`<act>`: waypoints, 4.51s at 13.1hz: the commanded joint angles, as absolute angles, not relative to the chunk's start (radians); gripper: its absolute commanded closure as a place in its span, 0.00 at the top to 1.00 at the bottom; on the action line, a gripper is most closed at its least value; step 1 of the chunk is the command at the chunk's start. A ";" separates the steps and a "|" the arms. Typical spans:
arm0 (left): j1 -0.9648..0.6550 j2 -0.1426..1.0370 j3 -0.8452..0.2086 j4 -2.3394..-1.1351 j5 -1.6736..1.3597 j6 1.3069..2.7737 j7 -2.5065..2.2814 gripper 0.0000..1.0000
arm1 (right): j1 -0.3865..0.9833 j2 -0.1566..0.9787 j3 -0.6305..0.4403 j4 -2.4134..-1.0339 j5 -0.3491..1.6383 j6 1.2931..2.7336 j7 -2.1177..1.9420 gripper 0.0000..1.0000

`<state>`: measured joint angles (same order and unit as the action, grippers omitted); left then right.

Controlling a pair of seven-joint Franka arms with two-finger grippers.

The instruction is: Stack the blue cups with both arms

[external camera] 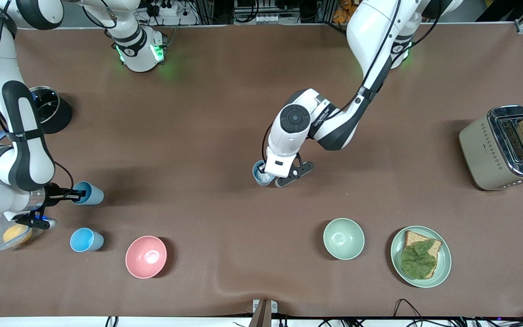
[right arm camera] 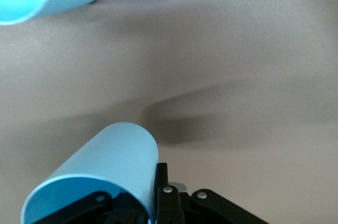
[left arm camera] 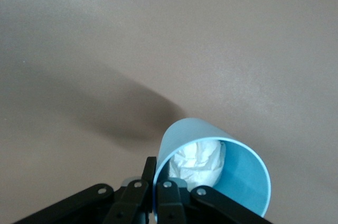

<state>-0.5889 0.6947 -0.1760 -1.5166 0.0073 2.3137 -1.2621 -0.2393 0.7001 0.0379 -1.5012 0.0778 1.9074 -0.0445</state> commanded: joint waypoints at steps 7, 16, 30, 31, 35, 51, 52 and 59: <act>-0.692 0.850 -0.163 -1.358 -0.008 2.364 -1.354 0.00 | -0.222 0.569 0.048 -1.456 0.094 1.685 -0.023 0.00; -0.724 0.744 -0.155 -1.362 0.005 2.263 -1.365 1.00 | -0.126 0.499 0.075 -1.292 0.207 1.365 -0.011 0.00; -0.244 0.085 -0.121 -1.400 0.077 1.433 -0.556 1.00 | 0.391 0.577 0.069 -1.341 0.198 1.771 0.840 0.00; -0.227 0.075 -0.117 -1.428 0.071 1.431 -0.519 1.00 | 0.426 0.595 0.069 -1.341 0.160 1.793 0.888 0.00; -0.071 0.043 -0.164 -1.456 0.045 1.439 -0.384 1.00 | 0.495 0.630 0.071 -1.382 0.149 1.847 0.965 0.00; 0.054 -0.017 -0.224 -1.559 0.058 1.436 -0.313 1.00 | 0.558 0.658 0.071 -1.467 0.155 1.971 1.060 0.00; 0.055 -0.021 -0.224 -1.557 0.058 1.434 -0.308 1.00 | 0.558 0.658 0.071 -1.466 0.155 1.977 1.060 0.00; 0.055 -0.020 -0.244 -1.555 0.057 1.437 -0.316 1.00 | 0.562 0.646 0.068 -1.463 0.144 1.976 1.106 1.00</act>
<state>0.0389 0.0056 -0.2342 -1.5352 0.0610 1.4301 -0.3250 0.5618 0.6655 0.0786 -1.4614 0.1589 1.9791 1.0913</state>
